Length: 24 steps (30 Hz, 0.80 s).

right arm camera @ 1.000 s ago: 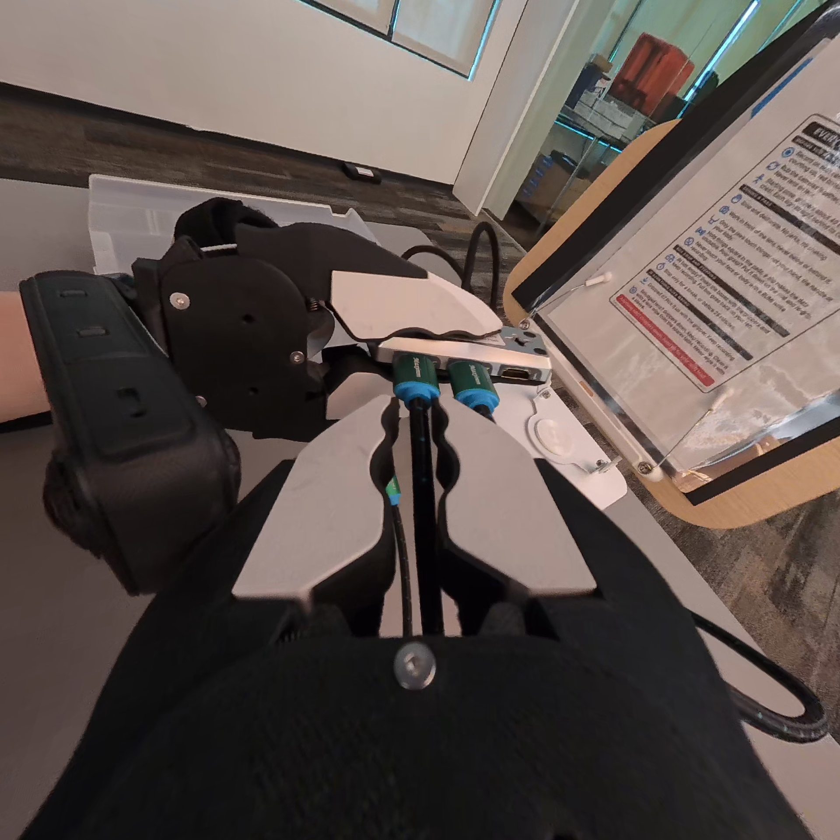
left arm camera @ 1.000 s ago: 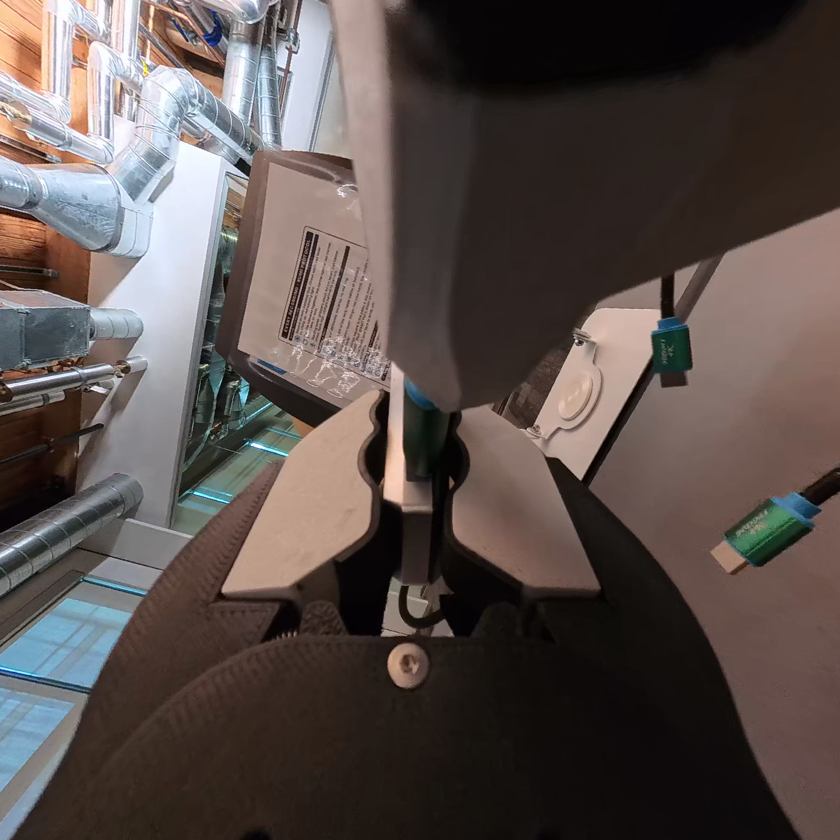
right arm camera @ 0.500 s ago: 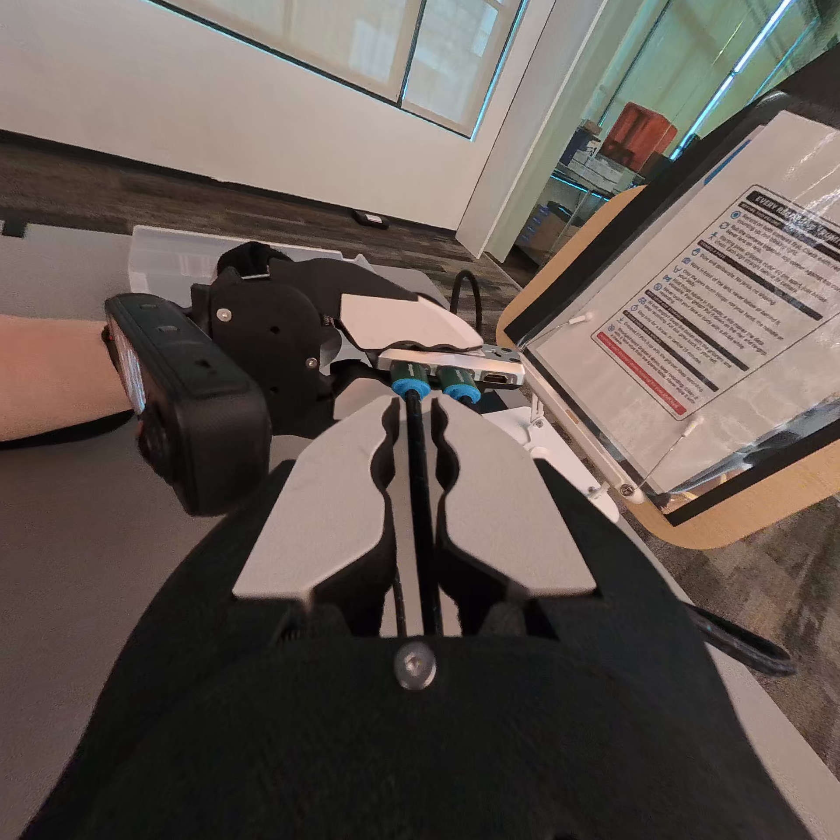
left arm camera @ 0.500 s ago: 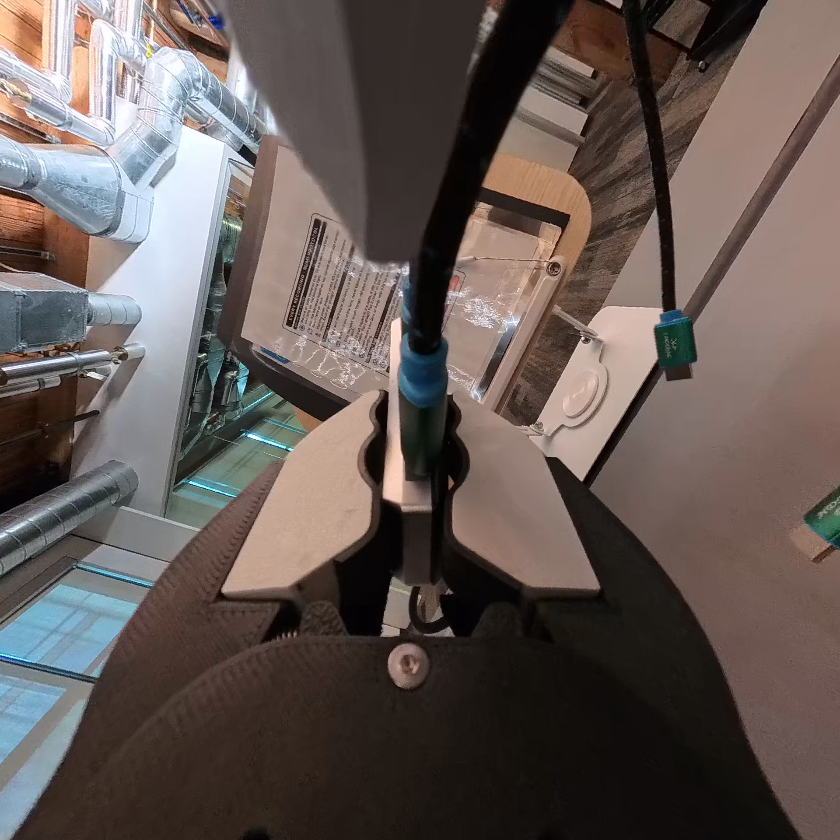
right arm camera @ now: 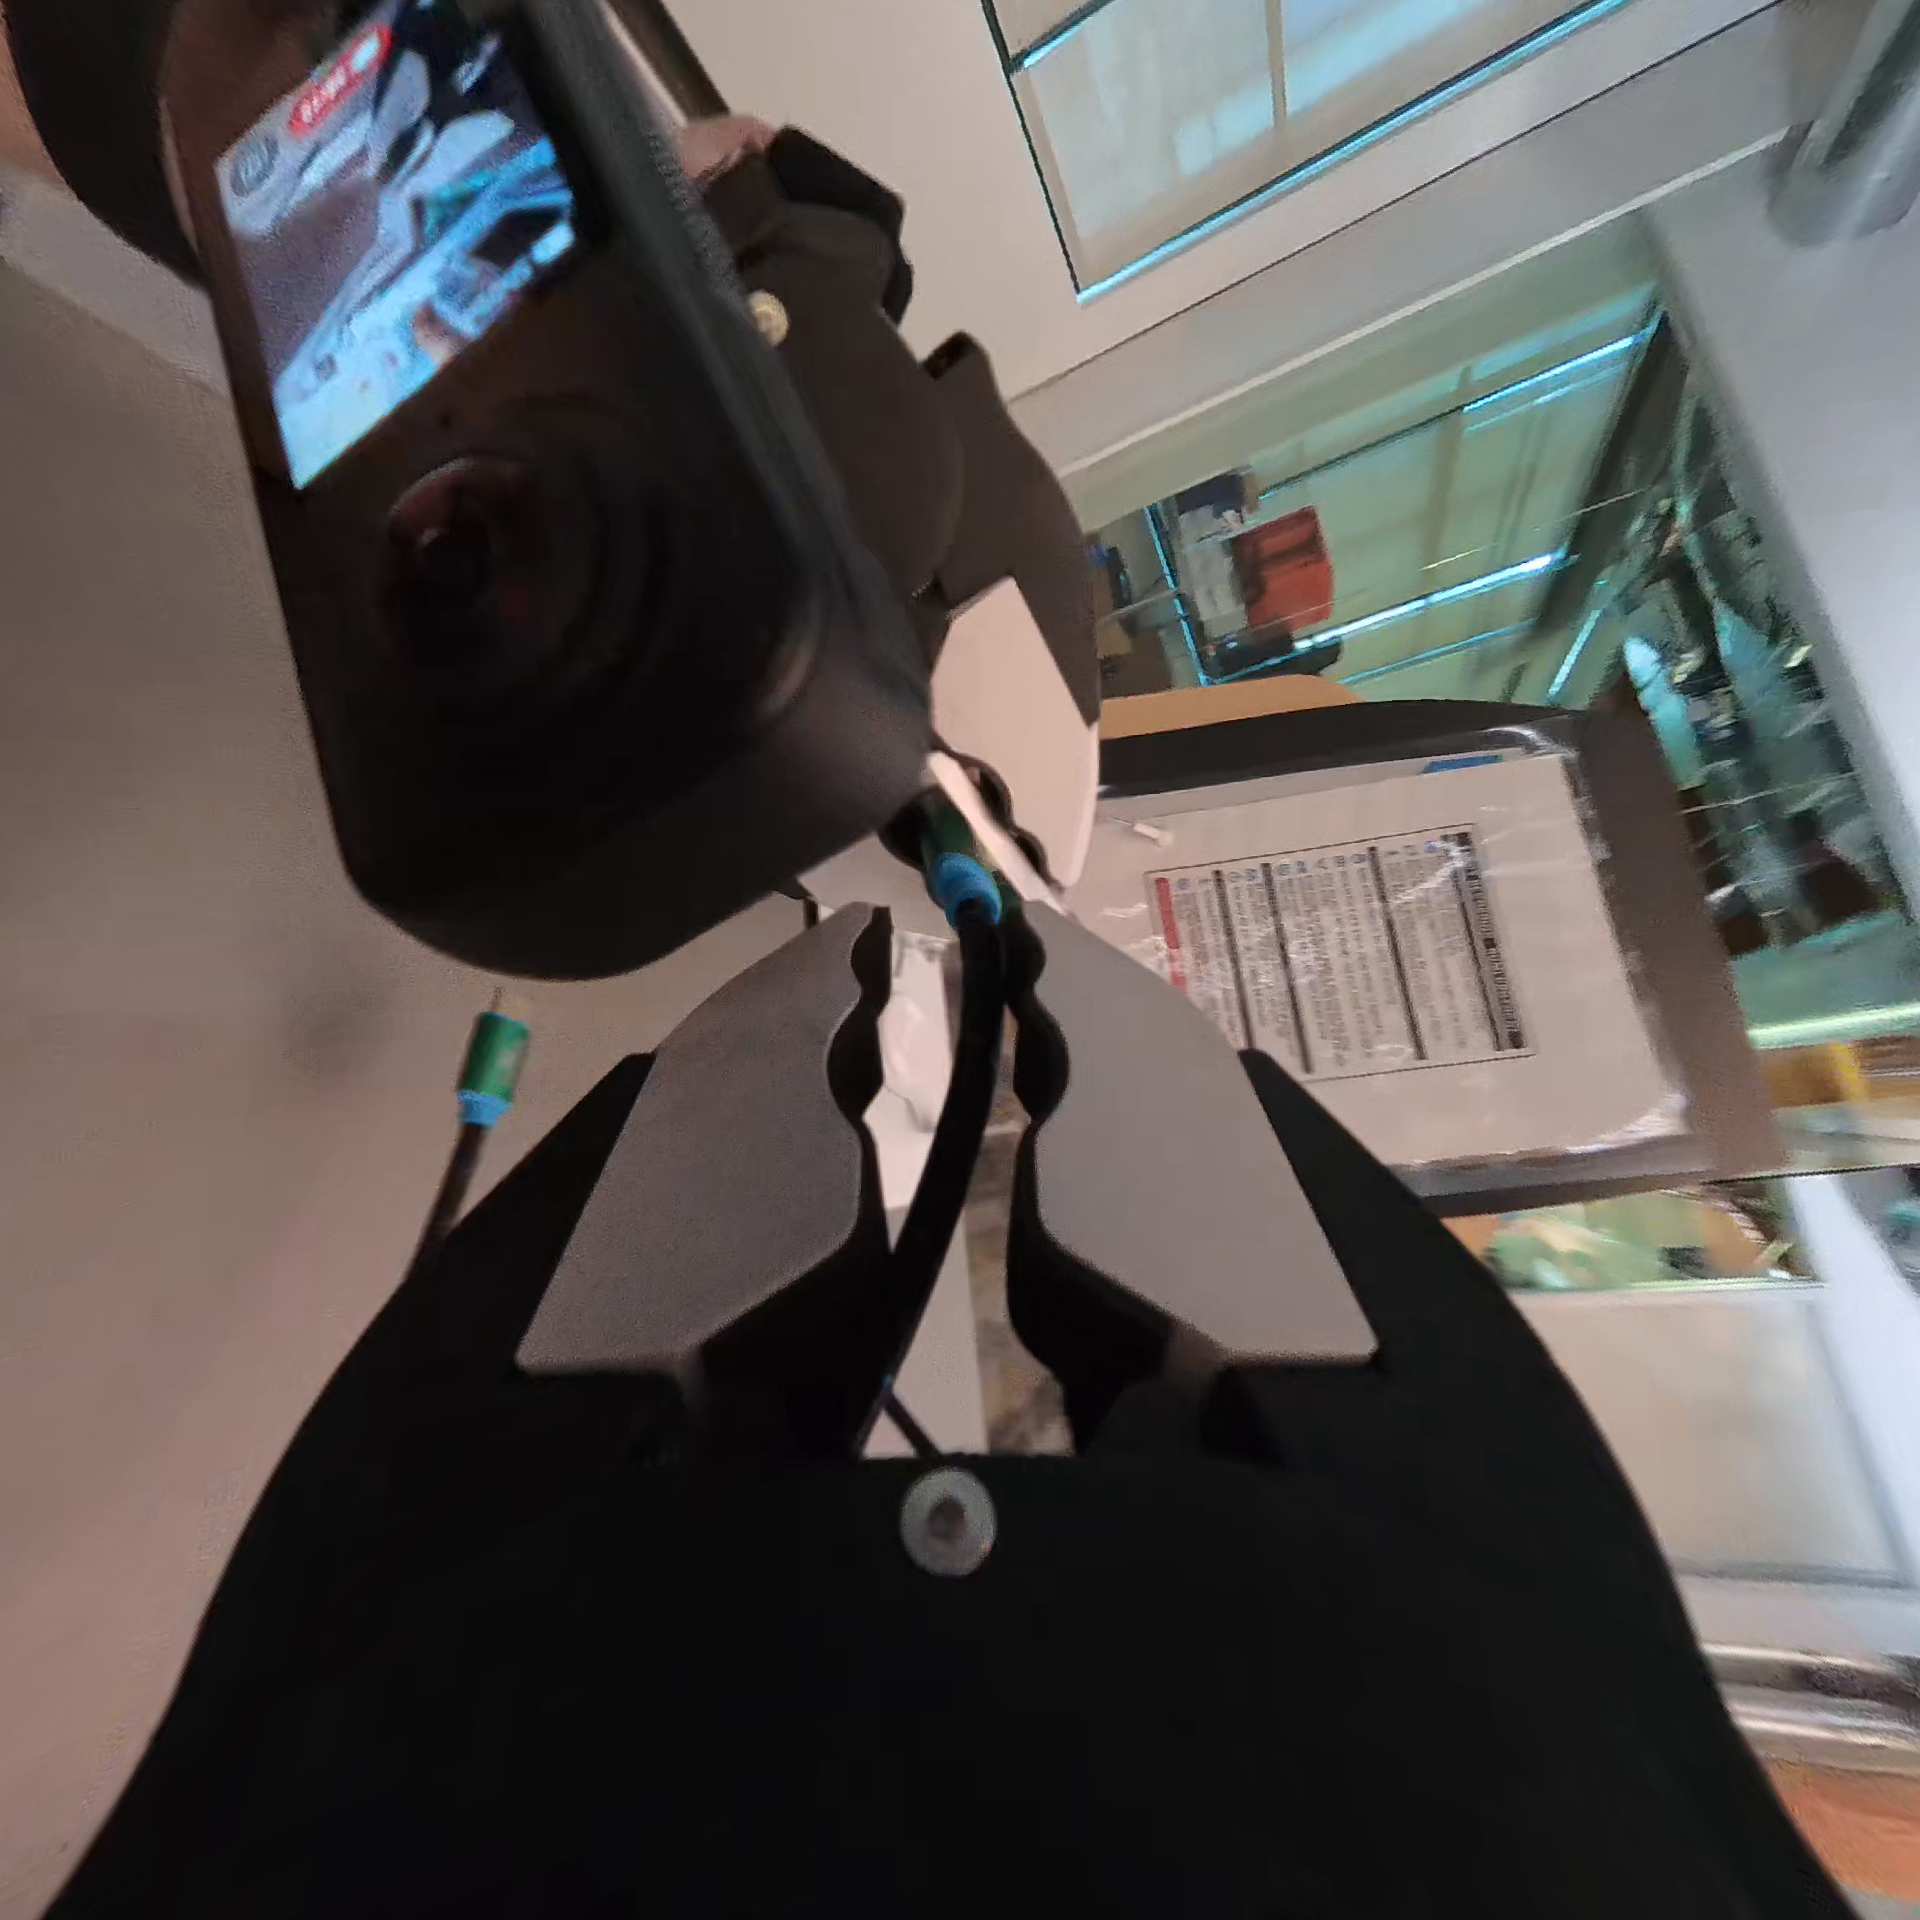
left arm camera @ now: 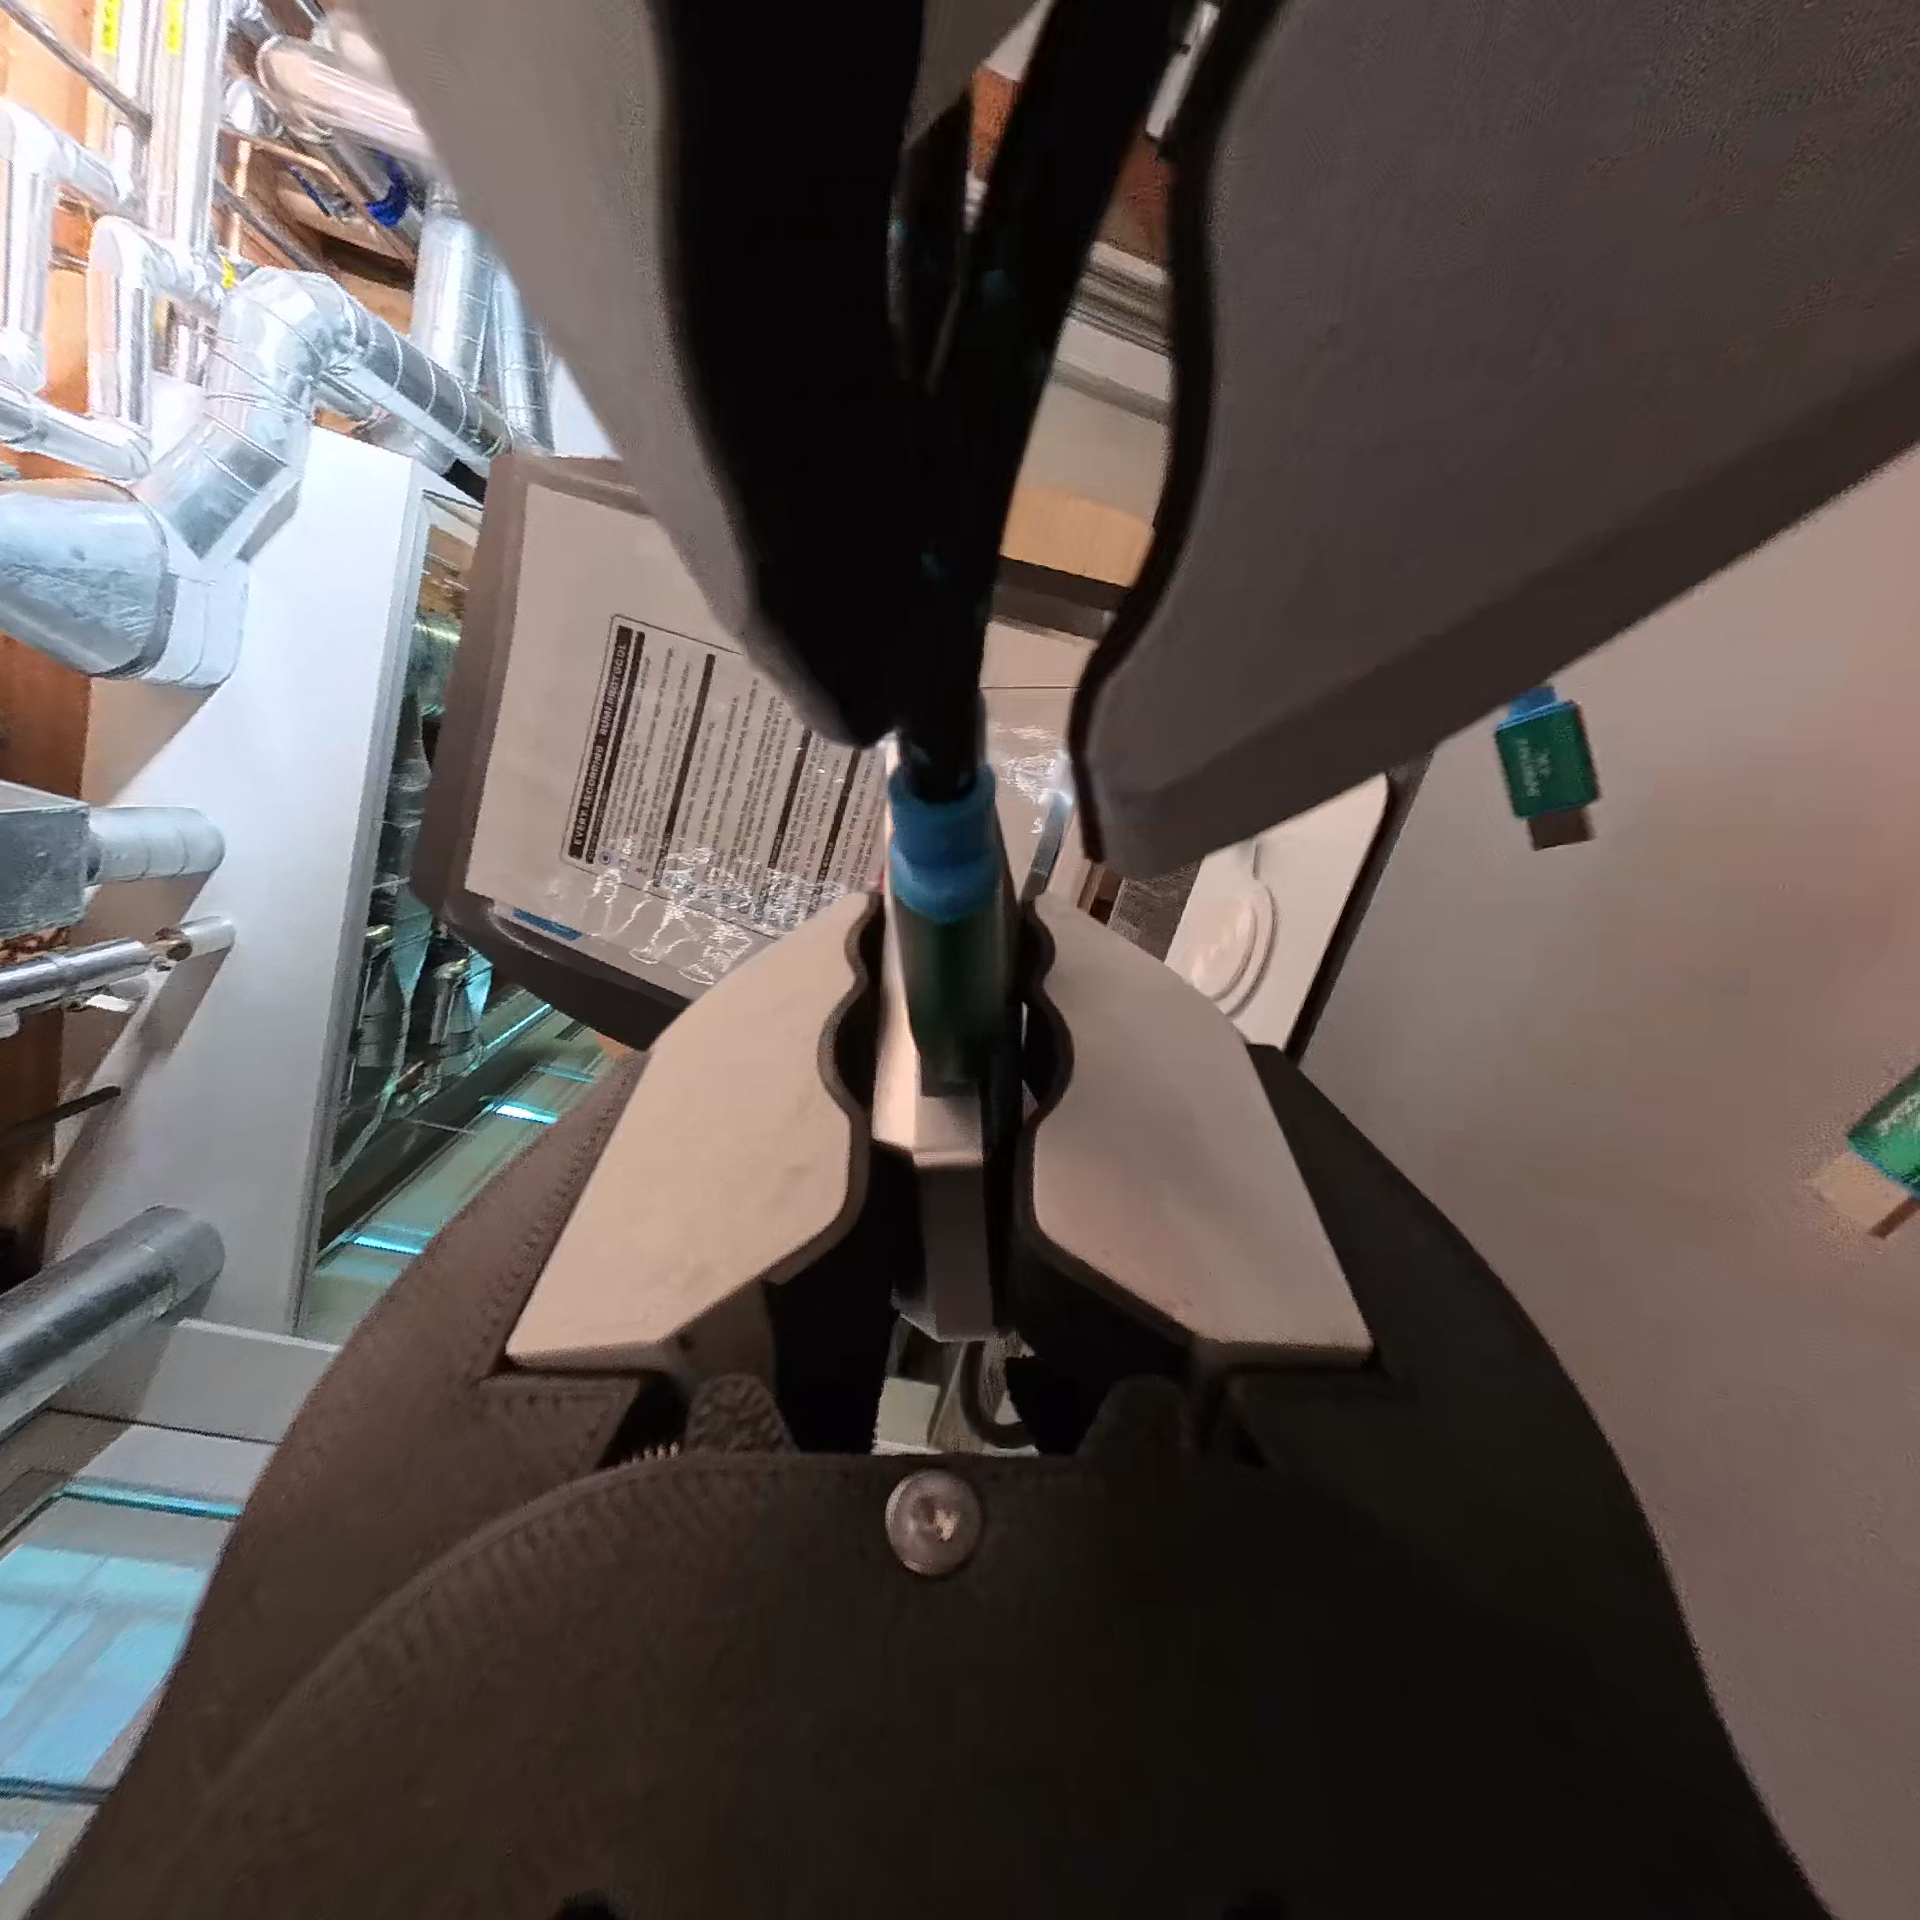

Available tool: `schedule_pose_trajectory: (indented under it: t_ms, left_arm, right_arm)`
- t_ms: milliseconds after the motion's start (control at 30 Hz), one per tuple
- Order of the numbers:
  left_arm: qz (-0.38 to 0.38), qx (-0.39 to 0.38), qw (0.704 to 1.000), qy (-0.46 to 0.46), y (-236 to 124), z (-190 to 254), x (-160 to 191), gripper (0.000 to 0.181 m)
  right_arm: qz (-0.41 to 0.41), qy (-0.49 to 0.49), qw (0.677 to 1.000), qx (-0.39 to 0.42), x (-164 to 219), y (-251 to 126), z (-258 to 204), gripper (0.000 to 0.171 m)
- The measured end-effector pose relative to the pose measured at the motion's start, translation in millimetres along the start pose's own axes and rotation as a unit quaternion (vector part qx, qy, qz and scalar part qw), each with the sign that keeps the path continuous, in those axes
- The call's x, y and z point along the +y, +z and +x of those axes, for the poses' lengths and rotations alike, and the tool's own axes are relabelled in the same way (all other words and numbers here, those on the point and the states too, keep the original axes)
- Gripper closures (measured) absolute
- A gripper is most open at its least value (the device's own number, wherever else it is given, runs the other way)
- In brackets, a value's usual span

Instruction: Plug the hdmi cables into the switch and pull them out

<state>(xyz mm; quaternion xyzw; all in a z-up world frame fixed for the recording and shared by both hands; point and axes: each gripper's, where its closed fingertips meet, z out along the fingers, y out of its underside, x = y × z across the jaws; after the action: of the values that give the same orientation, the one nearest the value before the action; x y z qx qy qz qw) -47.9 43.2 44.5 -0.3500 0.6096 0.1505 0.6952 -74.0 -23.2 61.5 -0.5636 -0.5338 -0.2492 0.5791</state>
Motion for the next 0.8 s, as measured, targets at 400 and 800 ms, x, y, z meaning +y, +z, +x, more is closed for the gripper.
schedule_pose_trajectory:
  t_ms: [400,800]
  left_arm:
    - [0.009,0.026,1.0,0.009,0,15,-7,0.157]
    - [0.033,0.047,0.998,0.028,-4,29,-19,0.156]
  right_arm:
    - [-0.017,-0.067,0.998,0.007,6,-3,-2,0.154]
    - [-0.004,-0.066,0.997,-0.043,3,-15,-14,0.15]
